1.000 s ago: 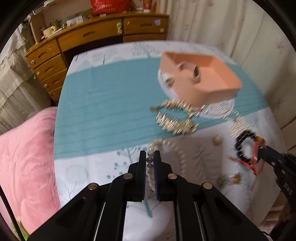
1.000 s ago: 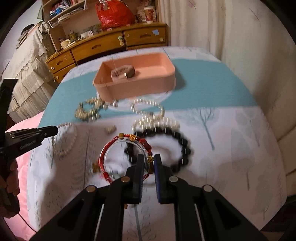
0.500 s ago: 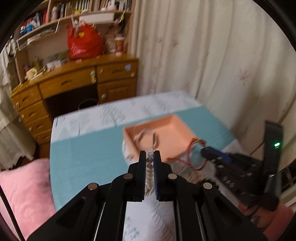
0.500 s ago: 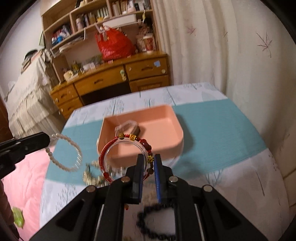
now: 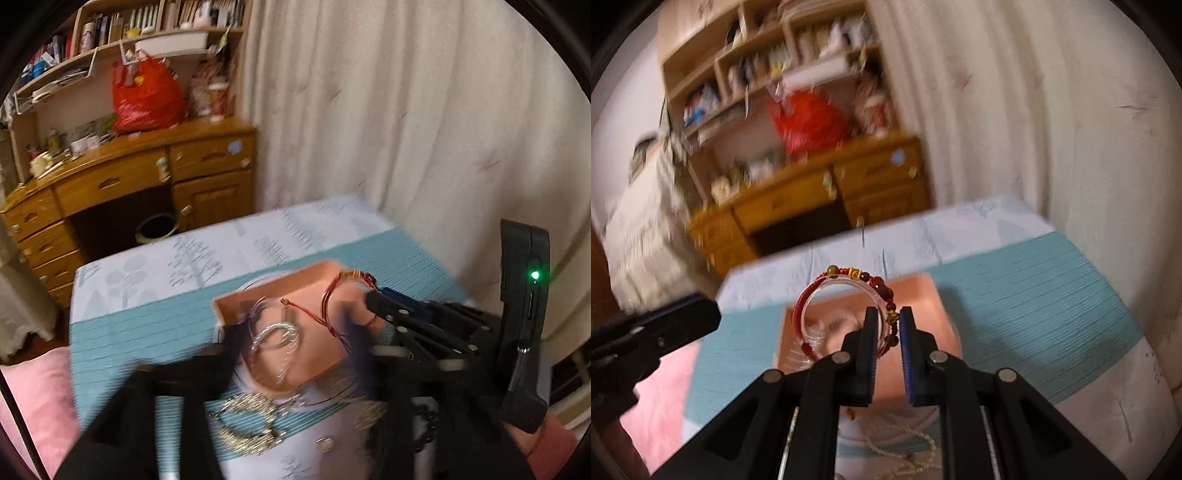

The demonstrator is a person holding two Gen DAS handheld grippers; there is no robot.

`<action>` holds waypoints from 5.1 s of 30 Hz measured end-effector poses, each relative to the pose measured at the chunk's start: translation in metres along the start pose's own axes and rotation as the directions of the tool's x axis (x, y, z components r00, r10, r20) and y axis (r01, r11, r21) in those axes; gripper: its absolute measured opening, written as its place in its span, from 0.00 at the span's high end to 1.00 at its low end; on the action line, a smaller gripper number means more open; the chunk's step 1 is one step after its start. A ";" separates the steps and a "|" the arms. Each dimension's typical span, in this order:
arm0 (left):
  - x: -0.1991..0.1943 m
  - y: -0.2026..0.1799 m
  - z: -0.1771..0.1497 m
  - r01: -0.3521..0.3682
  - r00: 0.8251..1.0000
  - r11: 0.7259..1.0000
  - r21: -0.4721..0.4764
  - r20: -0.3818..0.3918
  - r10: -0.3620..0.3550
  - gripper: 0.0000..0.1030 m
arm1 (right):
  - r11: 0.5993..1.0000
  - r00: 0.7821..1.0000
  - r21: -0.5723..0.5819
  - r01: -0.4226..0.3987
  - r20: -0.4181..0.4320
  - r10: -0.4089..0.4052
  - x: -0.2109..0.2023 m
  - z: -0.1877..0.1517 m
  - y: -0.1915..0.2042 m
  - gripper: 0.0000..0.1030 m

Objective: Organize jewelry
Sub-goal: 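Carry the bangle with the right tool into the tray while the left tool drops the pearl bracelet there, then move the right tool to the black bead bracelet while the left tool reaches the flower earring, then lift the black bracelet with the right tool into the tray while the left tool drops the earring there, then grasp the second flower earring with the left tool while the right tool grasps the pearl necklace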

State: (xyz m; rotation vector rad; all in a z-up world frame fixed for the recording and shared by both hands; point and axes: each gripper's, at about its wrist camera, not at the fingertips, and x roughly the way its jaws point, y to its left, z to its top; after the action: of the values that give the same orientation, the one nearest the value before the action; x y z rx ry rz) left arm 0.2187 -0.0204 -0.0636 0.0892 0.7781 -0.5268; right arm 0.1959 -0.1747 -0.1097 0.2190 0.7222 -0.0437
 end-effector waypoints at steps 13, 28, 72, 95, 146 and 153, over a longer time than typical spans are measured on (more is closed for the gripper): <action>0.023 0.020 -0.017 -0.023 0.990 0.999 -0.041 -0.137 0.017 0.22 | 1.000 0.996 -0.019 0.004 -0.092 -0.005 0.002 -0.029 -0.007 0.46; 0.034 0.006 -0.131 -0.098 0.861 0.992 -0.082 -0.506 0.043 0.10 | 0.999 0.967 0.021 0.043 -0.251 -0.036 -0.069 -0.137 -0.024 0.45; 0.024 -0.081 -0.186 -0.277 0.894 0.794 -0.540 -0.447 0.008 0.79 | 0.442 0.869 -0.750 -0.492 -0.451 0.202 -0.057 -0.160 -0.021 0.49; -0.001 -0.048 -0.140 -0.255 0.932 0.813 -0.524 -0.357 0.062 0.80 | 0.670 0.730 -0.362 -0.648 -0.547 0.410 -0.021 -0.102 -0.032 0.85; 0.033 0.009 -0.025 -0.238 0.964 0.907 -0.346 -0.201 0.176 0.21 | 0.938 0.954 -0.178 -0.296 -0.110 0.280 -0.011 0.011 -0.049 0.56; 0.029 0.004 -0.065 -0.280 0.936 0.909 -0.308 -0.300 0.187 0.21 | 0.968 0.951 -0.069 -0.241 -0.218 0.221 -0.001 -0.021 -0.061 0.33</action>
State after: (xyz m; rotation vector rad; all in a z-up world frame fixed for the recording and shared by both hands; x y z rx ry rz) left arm 0.1950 -0.0119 -0.1304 -0.0753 1.0966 -0.1407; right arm 0.1745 -0.2300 -0.1358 0.2181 0.9019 0.2402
